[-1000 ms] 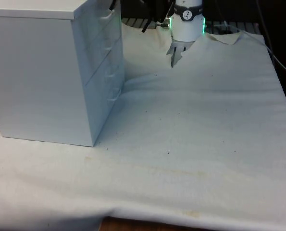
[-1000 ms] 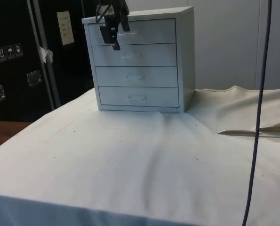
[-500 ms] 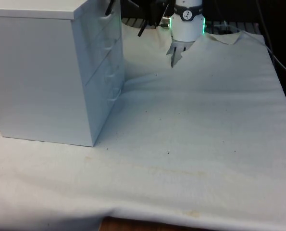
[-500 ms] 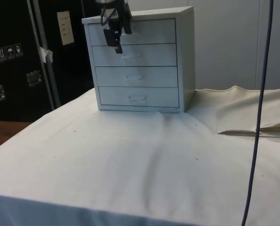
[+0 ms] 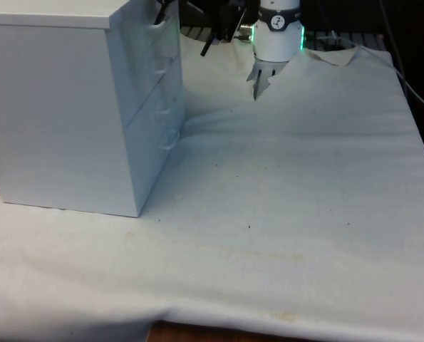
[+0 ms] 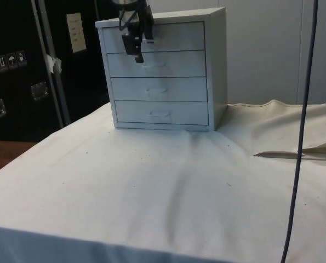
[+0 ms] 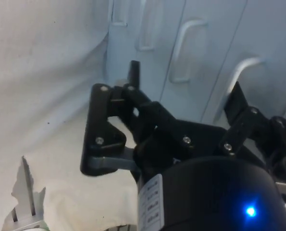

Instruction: Open the drawer, then close it.

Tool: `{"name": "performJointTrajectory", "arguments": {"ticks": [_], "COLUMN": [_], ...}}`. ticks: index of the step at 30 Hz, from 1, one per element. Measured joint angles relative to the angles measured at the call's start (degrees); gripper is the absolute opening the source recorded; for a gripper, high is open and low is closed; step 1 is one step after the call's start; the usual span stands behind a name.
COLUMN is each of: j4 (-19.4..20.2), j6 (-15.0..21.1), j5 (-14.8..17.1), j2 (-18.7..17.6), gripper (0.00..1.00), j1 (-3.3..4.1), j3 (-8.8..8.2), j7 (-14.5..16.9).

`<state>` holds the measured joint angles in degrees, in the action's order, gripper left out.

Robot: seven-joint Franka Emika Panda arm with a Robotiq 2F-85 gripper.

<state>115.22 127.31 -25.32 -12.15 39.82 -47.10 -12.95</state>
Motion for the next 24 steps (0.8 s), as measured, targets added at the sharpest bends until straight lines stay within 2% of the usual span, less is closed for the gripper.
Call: {"name": "performJointTrajectory", "arguments": {"ticks": [2, 3, 4, 7, 8, 10, 11, 16, 17, 19, 24], "j4": [0.0, -0.1, -0.2, -0.2, -0.2, -0.2, -0.5, -0.6, -0.6, -0.6, -0.6], "j6": [0.0, -0.1, -0.1, -0.3, -0.3, -0.3, -0.7, -1.0, -1.0, -1.0, -1.0], "j5": [-0.2, -0.9, -1.1, -1.5, -1.6, -1.8, -2.4, -2.8, -2.8, -2.8, -2.8], "j2": [0.0, 0.0, 0.1, 0.1, 0.2, 0.2, 0.3, 0.3, 0.3, 0.3, 0.3], "gripper": [0.78, 0.68, 0.63, 0.49, 0.49, 0.39, 0.31, 0.07, 0.07, 0.00, 0.00], "j1": [0.00, 0.00, 0.00, 0.00, 0.00, 0.00, 0.00, 0.00, 0.00, 0.00, 0.00], "j3": [0.00, -0.17, -0.29, -0.34, -0.34, -0.34, -0.40, -0.46, -0.46, -0.46, -0.46], "j7": [0.0, 0.0, 0.0, 0.0, 0.0, -0.1, -0.2, -0.2, -0.2, -0.2, -0.2]}}
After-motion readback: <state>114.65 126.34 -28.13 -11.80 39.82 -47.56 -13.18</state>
